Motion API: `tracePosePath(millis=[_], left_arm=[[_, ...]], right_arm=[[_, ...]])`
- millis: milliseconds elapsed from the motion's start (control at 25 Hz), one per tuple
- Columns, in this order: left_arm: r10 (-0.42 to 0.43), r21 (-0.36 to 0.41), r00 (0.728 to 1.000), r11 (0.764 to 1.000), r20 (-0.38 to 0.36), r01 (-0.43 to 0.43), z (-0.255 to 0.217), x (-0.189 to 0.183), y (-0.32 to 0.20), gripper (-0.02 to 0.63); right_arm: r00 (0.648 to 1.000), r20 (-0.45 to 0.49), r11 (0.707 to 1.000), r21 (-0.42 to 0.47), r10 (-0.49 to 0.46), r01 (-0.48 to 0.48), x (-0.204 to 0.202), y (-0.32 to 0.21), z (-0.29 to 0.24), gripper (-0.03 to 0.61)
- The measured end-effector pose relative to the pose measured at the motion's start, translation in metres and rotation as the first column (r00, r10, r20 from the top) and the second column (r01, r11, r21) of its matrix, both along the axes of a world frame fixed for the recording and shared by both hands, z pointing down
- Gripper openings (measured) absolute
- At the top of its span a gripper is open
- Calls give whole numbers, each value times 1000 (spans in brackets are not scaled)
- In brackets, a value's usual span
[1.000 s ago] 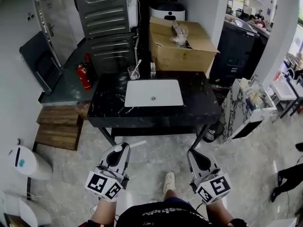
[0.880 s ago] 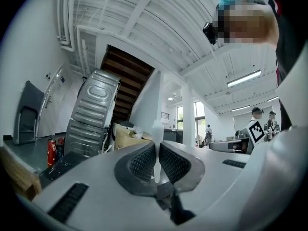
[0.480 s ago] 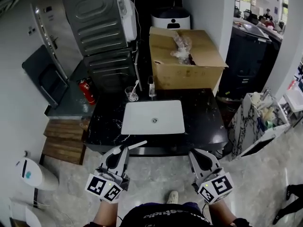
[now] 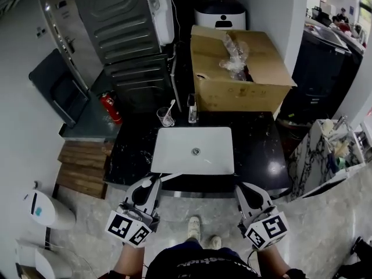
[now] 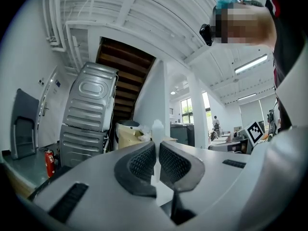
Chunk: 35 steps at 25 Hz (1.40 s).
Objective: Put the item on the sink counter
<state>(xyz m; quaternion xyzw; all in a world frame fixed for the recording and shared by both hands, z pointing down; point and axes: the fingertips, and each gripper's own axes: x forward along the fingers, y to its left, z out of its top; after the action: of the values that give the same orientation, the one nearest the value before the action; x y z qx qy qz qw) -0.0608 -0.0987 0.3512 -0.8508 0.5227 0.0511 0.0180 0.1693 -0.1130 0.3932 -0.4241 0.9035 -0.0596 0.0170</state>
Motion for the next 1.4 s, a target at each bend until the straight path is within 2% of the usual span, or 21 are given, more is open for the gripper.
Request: tracePosePath(millis=[320,600,840,1040,1400], left_arm=[[25,-7,998,1000,-62,-26,2,-41,-86,29],[56,41,998,998,-42,-54,-14,-79,-143,28],[58,26,997,998,-52,-57,-6,-104,-172,28],[31,3,996,1000,-87,-31,2,-113,-197,28],[0,-13,997,1000,-77,-1,2,-90,-233,28]], right_arm=[[1000,-27,1000,22,15,-14,-41,-75,-16,43],[999,-32,998,54,18,-16,-90,-130,-32,43],[998,-56,999,47,20,-18,-119,-153,-28,43],[998,-65,1000,22,-1,2,-124,-171,-22,43],[998,-48,999,33,-34,35,-105,-207,-27,43]])
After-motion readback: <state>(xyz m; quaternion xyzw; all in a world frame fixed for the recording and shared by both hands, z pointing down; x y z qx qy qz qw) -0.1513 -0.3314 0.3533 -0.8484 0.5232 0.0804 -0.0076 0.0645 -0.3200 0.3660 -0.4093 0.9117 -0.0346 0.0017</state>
